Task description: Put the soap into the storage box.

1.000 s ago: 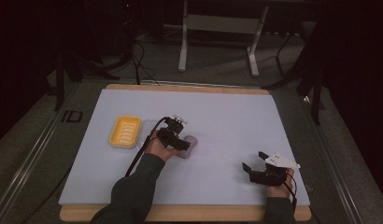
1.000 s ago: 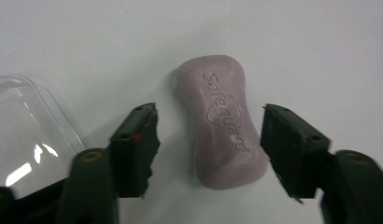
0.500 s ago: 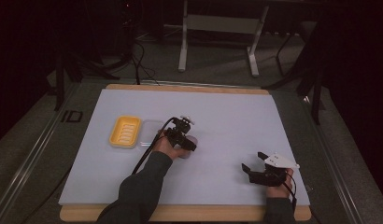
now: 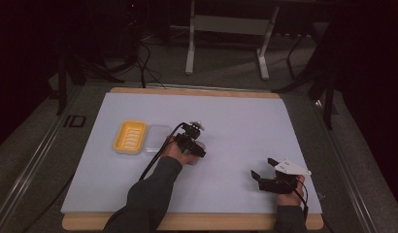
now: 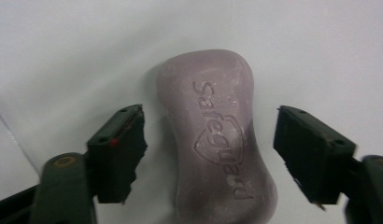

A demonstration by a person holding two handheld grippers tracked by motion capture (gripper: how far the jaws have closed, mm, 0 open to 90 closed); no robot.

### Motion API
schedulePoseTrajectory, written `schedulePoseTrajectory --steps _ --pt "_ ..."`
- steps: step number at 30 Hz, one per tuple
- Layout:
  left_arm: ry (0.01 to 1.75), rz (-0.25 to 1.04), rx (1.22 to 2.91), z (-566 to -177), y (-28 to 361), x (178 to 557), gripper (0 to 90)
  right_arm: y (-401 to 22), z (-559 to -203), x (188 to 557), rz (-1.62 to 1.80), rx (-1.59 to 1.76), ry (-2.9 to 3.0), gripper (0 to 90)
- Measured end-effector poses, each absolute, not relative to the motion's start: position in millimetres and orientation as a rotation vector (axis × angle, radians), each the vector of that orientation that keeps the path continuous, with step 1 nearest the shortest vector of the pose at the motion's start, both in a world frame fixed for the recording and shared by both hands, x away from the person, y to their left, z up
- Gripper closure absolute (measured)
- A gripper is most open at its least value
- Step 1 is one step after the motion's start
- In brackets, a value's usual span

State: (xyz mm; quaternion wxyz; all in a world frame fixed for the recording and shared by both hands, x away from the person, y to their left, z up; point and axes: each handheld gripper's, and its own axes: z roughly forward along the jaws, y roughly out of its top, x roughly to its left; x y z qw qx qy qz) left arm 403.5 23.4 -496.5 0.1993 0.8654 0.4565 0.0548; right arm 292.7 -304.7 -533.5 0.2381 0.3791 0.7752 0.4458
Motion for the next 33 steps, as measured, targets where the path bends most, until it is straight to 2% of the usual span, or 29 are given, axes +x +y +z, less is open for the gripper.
schedulePoseTrajectory --steps 6,10,17,33 --pt "1.302 0.133 2.428 -500.2 25.5 407.3 32.7 -304.8 -533.5 293.0 1.222 1.037 2.129 15.1" --pt "1.27 0.059 2.425 -500.9 29.9 410.8 39.1 -305.1 -533.4 293.0 1.225 1.037 2.129 15.0" --pt "1.243 0.059 2.456 -498.5 34.4 410.9 47.9 -305.2 -533.4 292.7 1.23 1.041 2.125 15.0" --pt "1.207 0.017 2.528 -496.5 39.6 423.8 48.3 -305.1 -533.4 292.9 1.228 1.036 2.129 15.1"
